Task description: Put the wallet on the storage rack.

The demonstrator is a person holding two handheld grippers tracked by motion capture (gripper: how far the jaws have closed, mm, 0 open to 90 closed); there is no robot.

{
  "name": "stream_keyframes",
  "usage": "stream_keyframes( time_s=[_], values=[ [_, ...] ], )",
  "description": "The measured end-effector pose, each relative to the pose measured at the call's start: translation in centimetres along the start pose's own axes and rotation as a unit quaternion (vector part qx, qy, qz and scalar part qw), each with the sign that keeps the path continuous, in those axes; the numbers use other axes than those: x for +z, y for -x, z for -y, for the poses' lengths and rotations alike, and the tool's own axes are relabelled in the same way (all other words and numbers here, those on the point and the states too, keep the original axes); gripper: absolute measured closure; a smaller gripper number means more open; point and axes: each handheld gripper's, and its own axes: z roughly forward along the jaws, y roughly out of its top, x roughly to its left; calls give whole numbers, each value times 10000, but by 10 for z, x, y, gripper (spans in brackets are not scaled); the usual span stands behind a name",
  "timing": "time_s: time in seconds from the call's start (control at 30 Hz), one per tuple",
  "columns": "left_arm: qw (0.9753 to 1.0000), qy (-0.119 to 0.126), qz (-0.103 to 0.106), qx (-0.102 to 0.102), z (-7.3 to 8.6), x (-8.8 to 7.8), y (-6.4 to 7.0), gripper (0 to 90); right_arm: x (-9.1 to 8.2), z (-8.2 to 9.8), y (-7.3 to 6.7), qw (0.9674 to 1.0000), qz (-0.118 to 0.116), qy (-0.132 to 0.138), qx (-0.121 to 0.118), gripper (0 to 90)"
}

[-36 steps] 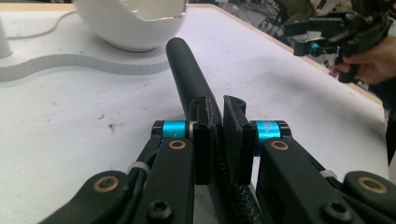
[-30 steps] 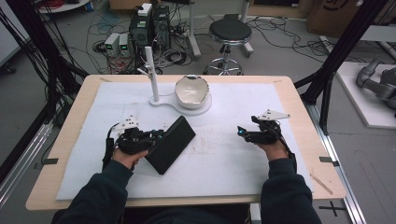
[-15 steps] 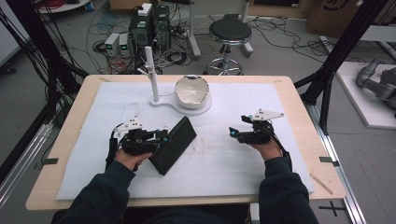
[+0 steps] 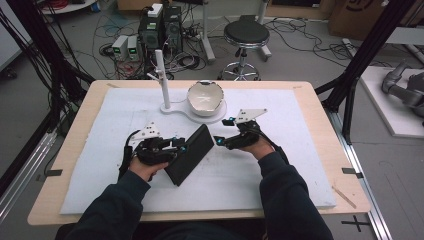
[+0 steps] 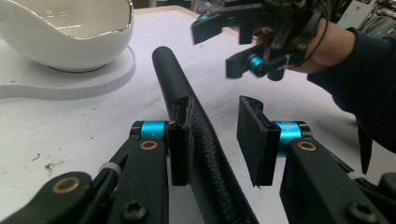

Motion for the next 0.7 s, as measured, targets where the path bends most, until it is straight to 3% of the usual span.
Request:
stream_keyframes(
  time_s=[0.13, 0.33, 0.53, 0.7],
  values=[
    [10000, 11, 12, -19, 0, 0, 0, 658, 11, -9, 0, 9998, -121, 138, 47, 278],
    [10000, 19, 44, -2, 0, 1, 1, 659, 17, -32, -1, 9981, 266, 485, 281, 308],
    [10000, -10, 52, 7, 0, 1, 1, 658, 36, -42, -2, 9984, 542, -11, 181, 317],
    [9999, 9, 127, 6, 1, 2, 1, 657, 35, -40, 0, 9989, 400, -78, 248, 348]
  ],
)
